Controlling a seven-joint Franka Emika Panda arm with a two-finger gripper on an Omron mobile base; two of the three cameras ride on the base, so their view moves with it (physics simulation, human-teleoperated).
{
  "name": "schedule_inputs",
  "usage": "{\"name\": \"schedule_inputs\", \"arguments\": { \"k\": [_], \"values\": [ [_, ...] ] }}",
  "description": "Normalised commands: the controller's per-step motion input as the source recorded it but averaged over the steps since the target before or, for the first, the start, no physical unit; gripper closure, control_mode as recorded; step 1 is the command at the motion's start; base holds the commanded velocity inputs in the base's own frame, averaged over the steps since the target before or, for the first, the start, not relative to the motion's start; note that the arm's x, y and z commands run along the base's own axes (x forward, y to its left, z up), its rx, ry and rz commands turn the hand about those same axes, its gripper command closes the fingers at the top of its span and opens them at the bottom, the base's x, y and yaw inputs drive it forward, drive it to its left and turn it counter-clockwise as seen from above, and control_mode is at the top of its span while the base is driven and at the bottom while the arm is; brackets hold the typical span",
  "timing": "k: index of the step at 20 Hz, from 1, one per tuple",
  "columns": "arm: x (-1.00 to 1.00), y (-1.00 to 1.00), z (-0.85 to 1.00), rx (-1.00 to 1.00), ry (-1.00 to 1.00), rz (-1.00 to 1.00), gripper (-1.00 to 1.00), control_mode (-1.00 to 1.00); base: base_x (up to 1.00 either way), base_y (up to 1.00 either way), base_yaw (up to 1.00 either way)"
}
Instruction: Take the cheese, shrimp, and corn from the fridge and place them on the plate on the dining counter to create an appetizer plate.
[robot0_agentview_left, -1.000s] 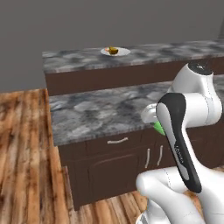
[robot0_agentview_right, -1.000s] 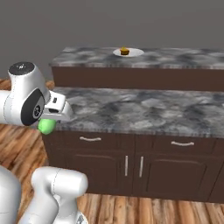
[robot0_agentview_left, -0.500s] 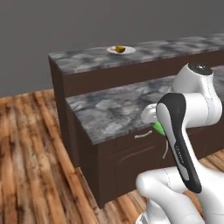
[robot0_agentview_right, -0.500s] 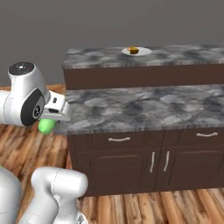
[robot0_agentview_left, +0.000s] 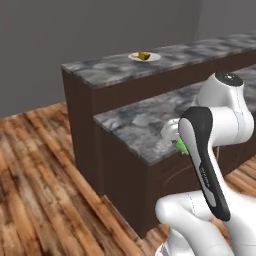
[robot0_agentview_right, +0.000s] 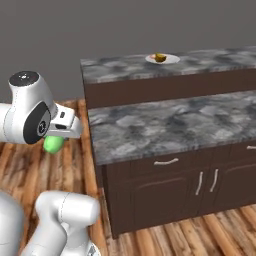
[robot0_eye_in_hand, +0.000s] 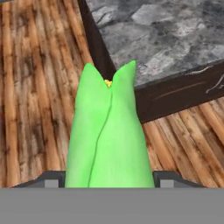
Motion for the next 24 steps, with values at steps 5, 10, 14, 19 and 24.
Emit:
{"name": "schedule_inputs", "arguments": {
  "k": [5, 10, 14, 19, 24],
  "values": [
    [0.00, 0.00, 0.00, 0.00, 0.00, 0.00, 1.00, 1.00, 0.32, 1.00, -0.33],
    [0.00, 0.00, 0.00, 0.00, 0.00, 0.00, 1.00, 1.00, 0.36, 1.00, -0.34],
    [0.00, 0.00, 0.00, 0.00, 0.00, 0.00, 1.00, 1.00, 0.38, 1.00, -0.35],
    [0.00, 0.00, 0.00, 0.00, 0.00, 0.00, 1.00, 1.00, 0.38, 1.00, -0.35],
    [0.00, 0.00, 0.00, 0.00, 0.00, 0.00, 1.00, 1.00, 0.34, 1.00, -0.35]
  ]
}}
